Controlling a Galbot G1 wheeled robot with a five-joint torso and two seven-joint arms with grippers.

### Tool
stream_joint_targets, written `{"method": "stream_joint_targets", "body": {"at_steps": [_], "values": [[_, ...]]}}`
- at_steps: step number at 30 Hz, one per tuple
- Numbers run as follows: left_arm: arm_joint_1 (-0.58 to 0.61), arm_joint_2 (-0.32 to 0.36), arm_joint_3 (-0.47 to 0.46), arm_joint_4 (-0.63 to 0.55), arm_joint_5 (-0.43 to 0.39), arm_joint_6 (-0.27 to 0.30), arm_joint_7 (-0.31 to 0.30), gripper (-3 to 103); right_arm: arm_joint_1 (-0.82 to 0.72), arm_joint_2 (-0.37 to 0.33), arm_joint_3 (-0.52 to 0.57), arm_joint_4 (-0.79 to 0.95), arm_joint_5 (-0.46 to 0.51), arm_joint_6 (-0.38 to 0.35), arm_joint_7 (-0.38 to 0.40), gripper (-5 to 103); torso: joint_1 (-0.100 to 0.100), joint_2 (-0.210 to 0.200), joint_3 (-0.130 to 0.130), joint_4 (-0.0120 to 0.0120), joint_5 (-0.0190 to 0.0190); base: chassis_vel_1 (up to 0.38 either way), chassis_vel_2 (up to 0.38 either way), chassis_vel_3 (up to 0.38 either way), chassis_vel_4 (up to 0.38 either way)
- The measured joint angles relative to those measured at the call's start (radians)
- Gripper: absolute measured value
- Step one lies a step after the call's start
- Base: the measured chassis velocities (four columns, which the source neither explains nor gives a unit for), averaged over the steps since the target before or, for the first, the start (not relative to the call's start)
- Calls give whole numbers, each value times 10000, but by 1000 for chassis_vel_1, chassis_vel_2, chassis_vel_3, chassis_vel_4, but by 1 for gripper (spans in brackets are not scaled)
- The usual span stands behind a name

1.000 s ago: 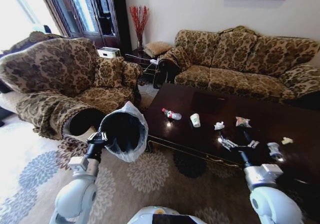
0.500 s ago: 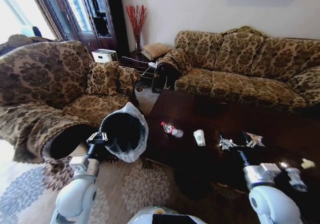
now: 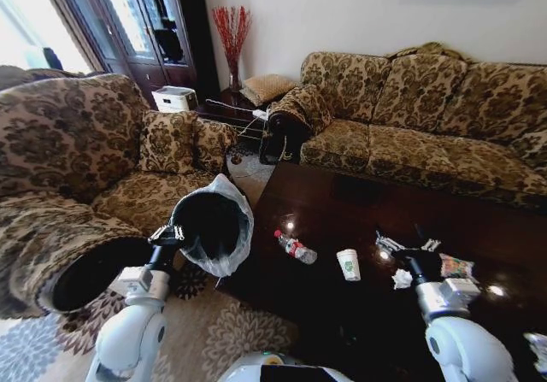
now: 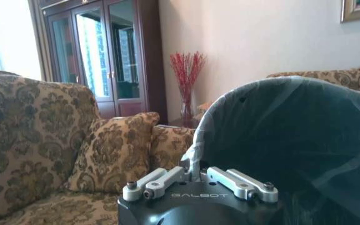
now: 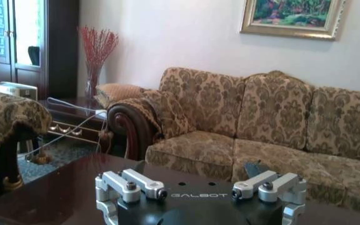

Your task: Move to the front of the table and place the trash on the table into the trash bin.

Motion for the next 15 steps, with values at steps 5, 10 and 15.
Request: {"method": "stream_joint_targets", "body": {"at_steps": [5, 10, 15], "values": [[3, 0, -2, 0, 0, 3, -2, 1, -4, 1, 0, 2, 2, 0, 0, 100, -8, 5, -4, 3, -2, 14, -4, -8, 6], [0, 0, -3, 0, 0, 7, -3, 1, 0, 2, 0, 3, 5, 0, 1, 100, -1, 4, 0, 2, -2, 0, 0, 0, 0], [0, 0, -2, -1, 0, 7, -2, 1, 0, 2, 1, 4, 5, 0, 1, 100, 3, 3, 1, 1, 2, 0, 0, 0, 0]]}}
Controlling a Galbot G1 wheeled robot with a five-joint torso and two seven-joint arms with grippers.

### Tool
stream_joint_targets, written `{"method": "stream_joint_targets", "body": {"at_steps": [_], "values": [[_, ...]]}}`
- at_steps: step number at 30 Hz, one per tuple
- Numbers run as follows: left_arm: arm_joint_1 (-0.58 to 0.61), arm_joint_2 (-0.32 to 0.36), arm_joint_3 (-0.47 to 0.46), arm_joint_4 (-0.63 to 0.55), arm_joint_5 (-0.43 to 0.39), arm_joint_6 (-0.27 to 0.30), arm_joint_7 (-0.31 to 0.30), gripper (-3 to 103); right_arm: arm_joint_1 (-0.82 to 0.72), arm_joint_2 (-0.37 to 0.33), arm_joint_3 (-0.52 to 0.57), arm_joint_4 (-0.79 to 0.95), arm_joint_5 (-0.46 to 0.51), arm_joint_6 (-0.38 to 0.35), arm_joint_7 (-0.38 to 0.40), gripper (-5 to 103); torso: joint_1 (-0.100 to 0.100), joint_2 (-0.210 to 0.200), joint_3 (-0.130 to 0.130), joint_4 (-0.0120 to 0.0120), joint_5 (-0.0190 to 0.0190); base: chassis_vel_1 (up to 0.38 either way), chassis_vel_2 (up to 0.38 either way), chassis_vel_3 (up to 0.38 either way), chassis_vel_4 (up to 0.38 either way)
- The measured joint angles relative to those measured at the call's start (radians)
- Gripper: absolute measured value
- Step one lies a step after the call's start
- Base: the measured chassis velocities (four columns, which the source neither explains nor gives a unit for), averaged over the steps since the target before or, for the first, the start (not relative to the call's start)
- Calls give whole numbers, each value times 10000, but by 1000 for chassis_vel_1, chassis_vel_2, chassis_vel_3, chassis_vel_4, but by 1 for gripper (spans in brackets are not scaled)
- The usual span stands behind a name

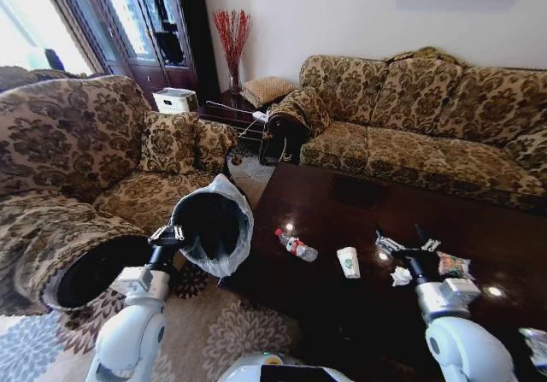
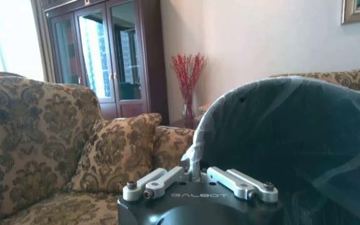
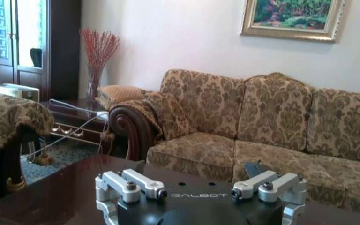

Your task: Move to the front of the table and place the trash on the table into the trash bin.

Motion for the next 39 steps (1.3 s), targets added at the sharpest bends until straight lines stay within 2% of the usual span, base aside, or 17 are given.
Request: {"method": "stream_joint_targets", "body": {"at_steps": [29, 31, 33, 39], "values": [[-1, 0, -1, -2, 0, -8, -3, 1, 14, -16, -20, -5, -9, -12, 5, 100, -1, -1, 0, -2, -2, 0, 0, 0, 0], [-122, 66, 4, 207, 99, -326, -14, 1, 301, -327, -168, -36, -187, -193, 19, 100, -1, -1, -1, 4, -9, 0, 0, 0, 0], [-141, 80, 2, 262, 116, -414, -47, 1, 335, -382, -198, -40, -219, -230, 19, 100, -2, -2, 0, 2, 1, 0, 0, 0, 0], [-176, 112, 3, 321, -12, -487, -40, 1, 402, -415, -227, -83, -206, -163, 18, 100, -1, -2, 0, 0, 0, 0, 0, 0, 0]]}}
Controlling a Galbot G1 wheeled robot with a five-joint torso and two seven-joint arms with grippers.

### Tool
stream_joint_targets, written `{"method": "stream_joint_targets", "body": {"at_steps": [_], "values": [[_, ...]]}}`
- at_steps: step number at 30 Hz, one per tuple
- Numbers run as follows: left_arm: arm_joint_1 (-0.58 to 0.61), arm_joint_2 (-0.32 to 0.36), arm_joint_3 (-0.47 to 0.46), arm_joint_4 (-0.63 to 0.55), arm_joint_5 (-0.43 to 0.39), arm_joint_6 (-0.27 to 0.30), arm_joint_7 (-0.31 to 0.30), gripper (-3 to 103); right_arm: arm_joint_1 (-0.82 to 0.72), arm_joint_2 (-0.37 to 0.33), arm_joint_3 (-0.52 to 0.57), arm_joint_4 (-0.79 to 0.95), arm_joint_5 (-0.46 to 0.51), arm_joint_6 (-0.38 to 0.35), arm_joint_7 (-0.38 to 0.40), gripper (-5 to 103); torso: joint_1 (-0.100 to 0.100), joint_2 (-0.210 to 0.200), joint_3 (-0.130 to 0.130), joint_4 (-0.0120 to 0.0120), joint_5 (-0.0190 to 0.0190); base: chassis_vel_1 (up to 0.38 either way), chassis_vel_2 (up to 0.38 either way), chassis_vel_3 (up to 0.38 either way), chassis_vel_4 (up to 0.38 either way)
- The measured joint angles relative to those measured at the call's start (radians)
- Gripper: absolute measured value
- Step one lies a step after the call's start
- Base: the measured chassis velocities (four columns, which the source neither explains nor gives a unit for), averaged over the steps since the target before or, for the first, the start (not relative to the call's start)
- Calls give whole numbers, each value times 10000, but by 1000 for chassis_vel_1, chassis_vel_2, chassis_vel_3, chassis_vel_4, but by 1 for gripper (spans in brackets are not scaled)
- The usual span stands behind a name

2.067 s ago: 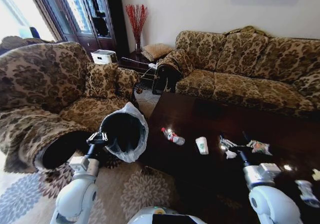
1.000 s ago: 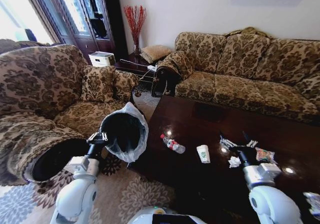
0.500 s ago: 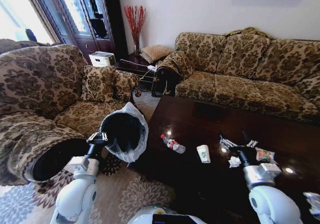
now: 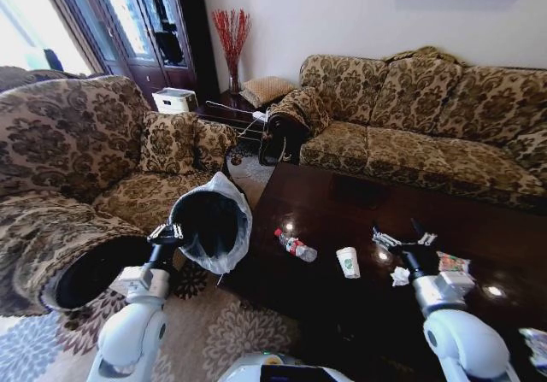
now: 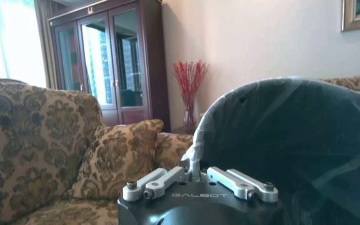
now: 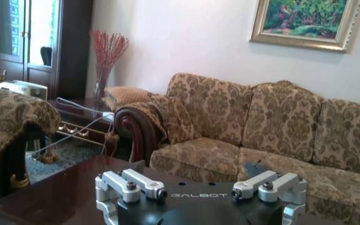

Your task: Move to the front of the table and place the trash on the table into the trash bin.

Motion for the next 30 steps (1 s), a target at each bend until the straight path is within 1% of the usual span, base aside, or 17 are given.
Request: {"method": "stream_joint_targets", "body": {"at_steps": [4, 8, 10, 11, 13, 14, 17, 19, 20, 21, 23, 24, 25, 28, 30], "values": [[-13, 27, -3, -2, -24, -5, 0, 1, 16, -35, -72, -21, 215, 48, -92, 100, -1, 0, 0, 0, -2, 0, 0, 0, 0], [-30, 91, -32, -20, -74, -19, -35, 1, 107, -140, -483, -177, 633, -81, -366, 100, 0, 0, 0, 0, -3, 0, 0, 0, 0], [-46, 133, -51, -23, -93, -31, -38, 1, 317, -268, -1102, -531, 847, -211, -462, 100, 0, 0, 0, 0, -1, 0, 0, 0, 0], [-46, 133, -51, -23, -93, -31, -38, 1, 317, -268, -1102, -531, 847, -211, -462, 100, 0, 0, 0, 0, -1, 0, 0, 0, 0], [-69, 156, -77, -28, -133, -33, -52, 1, 590, -403, -1825, -884, 936, -333, -435, 100, 0, 0, 0, 1, -1, 0, 0, 0, 0], [-69, 156, -77, -28, -133, -33, -52, 1, 590, -403, -1825, -884, 936, -333, -435, 100, 0, 0, 0, 1, -1, 0, 0, 0, 0], [-116, 191, -108, -28, -204, -33, -78, 1, 862, -589, -2679, -1178, 937, -371, -320, 100, 0, 0, 0, 1, -3, 0, 0, 0, 0], [-205, 265, -140, -13, -300, -33, -97, 1, 1138, -822, -3658, -1442, 938, -406, -81, 100, 0, 0, 0, 1, -2, 0, 0, 0, 0], [-205, 265, -140, -13, -300, -33, -97, 1, 1138, -822, -3658, -1442, 938, -406, -81, 100, 0, 0, 0, 1, -2, 0, 0, 0, 0], [-244, 304, -155, 12, -322, -33, -102, 1, 1277, -920, -4076, -1581, 945, -429, 78, 100, 0, 0, 0, -1, -3, 0, 0, 0, 0], [-298, 377, -181, 79, -351, -29, -112, 1, 1533, -1138, -4987, -1787, 1253, -591, 400, 100, 0, 0, 0, 2, -2, 0, 0, 0, 0], [-312, 396, -188, 98, -356, -26, -115, 1, 1587, -1218, -5237, -1820, 1394, -674, 469, 100, 0, 0, 0, 2, -2, 0, 0, 0, 0], [-312, 396, -188, 98, -356, -26, -115, 1, 1587, -1218, -5237, -1820, 1394, -674, 469, 100, 0, 0, 0, 2, -2, 0, 0, 0, 0], [-425, 465, -141, 272, -409, 0, -120, 1, 1747, -1436, -6039, -2162, 1715, -944, 654, 100, 0, 0, 0, 1, -2, 0, 0, 0, 0], [-459, 489, -112, 327, -417, 6, -121, 1, 1778, -1436, -6101, -2265, 1714, -944, 671, 100, -1, 0, 0, 0, -3, 0, 0, 0, 0]]}}
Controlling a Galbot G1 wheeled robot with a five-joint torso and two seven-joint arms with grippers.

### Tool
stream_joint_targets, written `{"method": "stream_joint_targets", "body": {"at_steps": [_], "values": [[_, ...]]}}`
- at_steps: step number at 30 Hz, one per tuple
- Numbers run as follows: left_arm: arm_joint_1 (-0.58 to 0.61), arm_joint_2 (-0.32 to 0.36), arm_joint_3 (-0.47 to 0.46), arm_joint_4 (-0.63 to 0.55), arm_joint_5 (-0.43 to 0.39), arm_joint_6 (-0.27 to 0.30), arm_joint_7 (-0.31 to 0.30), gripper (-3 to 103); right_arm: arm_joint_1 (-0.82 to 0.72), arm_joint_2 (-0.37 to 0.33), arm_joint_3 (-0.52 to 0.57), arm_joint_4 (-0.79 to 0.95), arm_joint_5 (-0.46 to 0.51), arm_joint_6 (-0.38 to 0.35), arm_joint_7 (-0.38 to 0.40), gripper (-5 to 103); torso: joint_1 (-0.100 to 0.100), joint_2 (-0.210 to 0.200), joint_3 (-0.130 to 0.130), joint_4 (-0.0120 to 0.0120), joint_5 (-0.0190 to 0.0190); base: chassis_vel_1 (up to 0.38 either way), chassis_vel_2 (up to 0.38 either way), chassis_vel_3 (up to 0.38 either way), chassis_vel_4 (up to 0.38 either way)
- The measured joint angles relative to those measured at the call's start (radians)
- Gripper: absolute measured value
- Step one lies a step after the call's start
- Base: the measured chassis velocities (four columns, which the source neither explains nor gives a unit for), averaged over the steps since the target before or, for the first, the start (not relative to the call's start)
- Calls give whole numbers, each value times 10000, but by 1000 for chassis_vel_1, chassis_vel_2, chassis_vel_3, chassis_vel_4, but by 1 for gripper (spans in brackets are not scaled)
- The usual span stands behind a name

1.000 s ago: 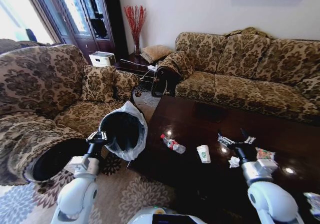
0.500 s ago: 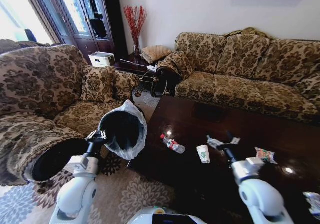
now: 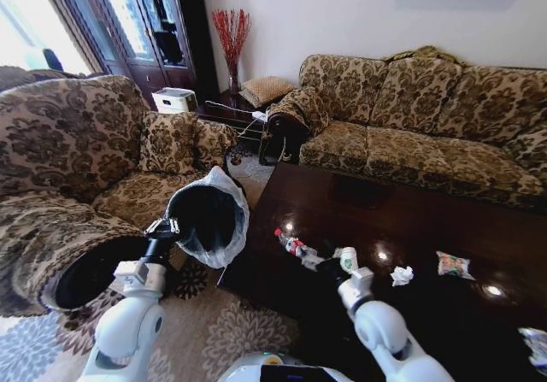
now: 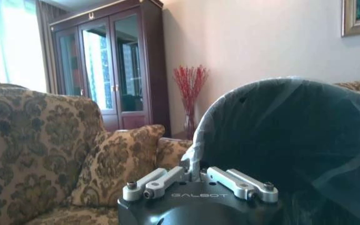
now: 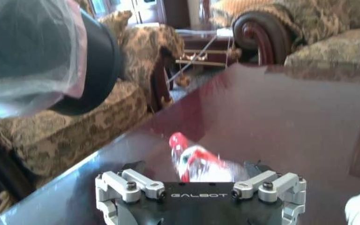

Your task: Move to the front of the table and place the trash on the table into the trash bin.

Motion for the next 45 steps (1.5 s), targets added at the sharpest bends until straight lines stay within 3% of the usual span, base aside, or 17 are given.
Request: {"method": "stream_joint_targets", "body": {"at_steps": [21, 36, 39, 40, 41, 43, 44, 45], "values": [[-207, 309, 242, 308, -117, 28, 99, 1, 503, 510, 119, -1286, -509, 335, -138, 100, 0, 0, 0, 1, 0, 0, 0, 0, 0], [-178, 231, 267, 317, -96, 5, 205, 1, 214, 60, 742, -565, -419, 444, -396, 100, 0, 1, 0, 1, 3, 0, 0, 0, 0], [-180, 255, 267, 290, -92, 3, 210, 1, 375, -798, 1022, -512, -255, 365, -1150, 100, 0, 1, 0, 1, 5, 0, 0, 0, 0], [-180, 255, 267, 290, -92, 3, 210, 1, 375, -798, 1022, -512, -255, 365, -1150, 100, 0, 1, 0, 1, 5, 0, 0, 0, 0], [-241, 311, 291, 293, -99, 3, 209, 1, 461, -1805, 1263, -471, 65, 184, -1816, 100, 0, 1, 0, 3, 9, 0, 0, 0, 0], [-275, 312, 317, 313, -106, 2, 233, 1, 766, -3039, 1242, -501, 588, -3, -2141, 100, 0, 2, -1, -2, 1, 0, 0, 0, 0], [-267, 293, 323, 315, -113, 2, 249, 1, 985, -3479, 1054, -538, 880, -44, -2114, 100, 0, 1, 0, -5, 1, 0, 0, 0, 0], [-267, 293, 323, 315, -113, 2, 249, 1, 985, -3479, 1054, -538, 880, -44, -2114, 100, 0, 1, 0, -5, 1, 0, 0, 0, 0]]}}
